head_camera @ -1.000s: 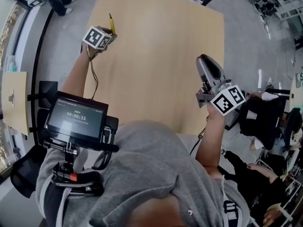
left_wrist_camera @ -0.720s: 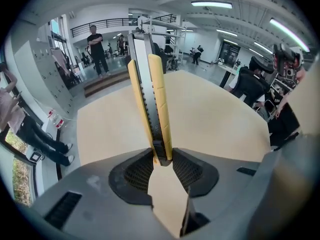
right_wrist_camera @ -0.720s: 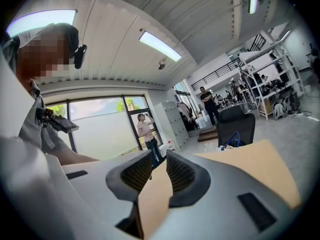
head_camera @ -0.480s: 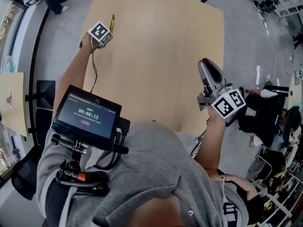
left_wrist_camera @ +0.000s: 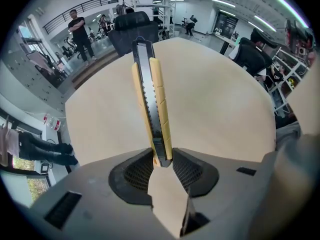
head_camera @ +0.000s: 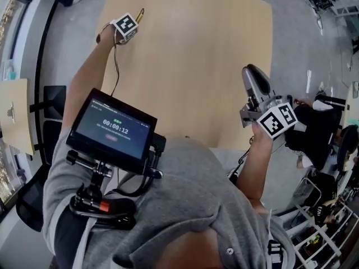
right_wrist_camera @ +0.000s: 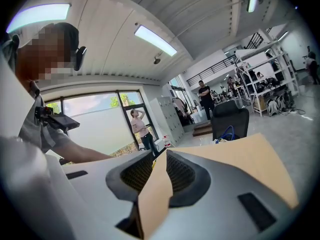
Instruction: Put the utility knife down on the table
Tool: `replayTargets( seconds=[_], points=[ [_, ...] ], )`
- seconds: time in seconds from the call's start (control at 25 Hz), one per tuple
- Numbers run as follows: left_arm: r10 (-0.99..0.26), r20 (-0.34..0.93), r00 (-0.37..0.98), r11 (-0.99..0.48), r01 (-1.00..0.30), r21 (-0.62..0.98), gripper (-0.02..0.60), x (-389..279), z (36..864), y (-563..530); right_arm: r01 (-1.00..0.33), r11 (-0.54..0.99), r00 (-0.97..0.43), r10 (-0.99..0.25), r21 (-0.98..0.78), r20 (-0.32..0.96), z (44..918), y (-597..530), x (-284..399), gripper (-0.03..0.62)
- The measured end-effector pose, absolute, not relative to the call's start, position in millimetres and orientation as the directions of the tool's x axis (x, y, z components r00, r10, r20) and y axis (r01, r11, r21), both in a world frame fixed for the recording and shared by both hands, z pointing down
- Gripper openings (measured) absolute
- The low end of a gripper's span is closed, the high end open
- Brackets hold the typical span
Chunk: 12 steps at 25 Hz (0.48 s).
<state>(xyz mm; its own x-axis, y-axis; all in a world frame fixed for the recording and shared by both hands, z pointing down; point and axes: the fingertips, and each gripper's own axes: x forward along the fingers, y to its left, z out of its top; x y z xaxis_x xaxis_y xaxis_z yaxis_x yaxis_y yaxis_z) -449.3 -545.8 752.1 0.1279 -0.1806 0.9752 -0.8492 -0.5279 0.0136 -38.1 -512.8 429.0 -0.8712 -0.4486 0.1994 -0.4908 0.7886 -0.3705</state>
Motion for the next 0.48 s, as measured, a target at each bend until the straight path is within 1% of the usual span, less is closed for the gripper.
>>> replayTargets(
  seconds=[0.32,0.48],
  points=[
    [-0.092,0.994,0.059,-0.575,-0.818,-0.004,0.121,-461.5,771.8,-535.7,-0.508,0.776,-0.861,-0.456,-0.374,0.224,435.2,-506.5,-37.3,0.080],
    [-0.078,0.996,0.033,-0.604,-0.796,-0.021,0.115,-463.1,774.9,-536.2,-0.513,0.771,-0.858,-0.457,-0.377,0.234,438.0,-503.1,-36.8,0.080]
  ],
)
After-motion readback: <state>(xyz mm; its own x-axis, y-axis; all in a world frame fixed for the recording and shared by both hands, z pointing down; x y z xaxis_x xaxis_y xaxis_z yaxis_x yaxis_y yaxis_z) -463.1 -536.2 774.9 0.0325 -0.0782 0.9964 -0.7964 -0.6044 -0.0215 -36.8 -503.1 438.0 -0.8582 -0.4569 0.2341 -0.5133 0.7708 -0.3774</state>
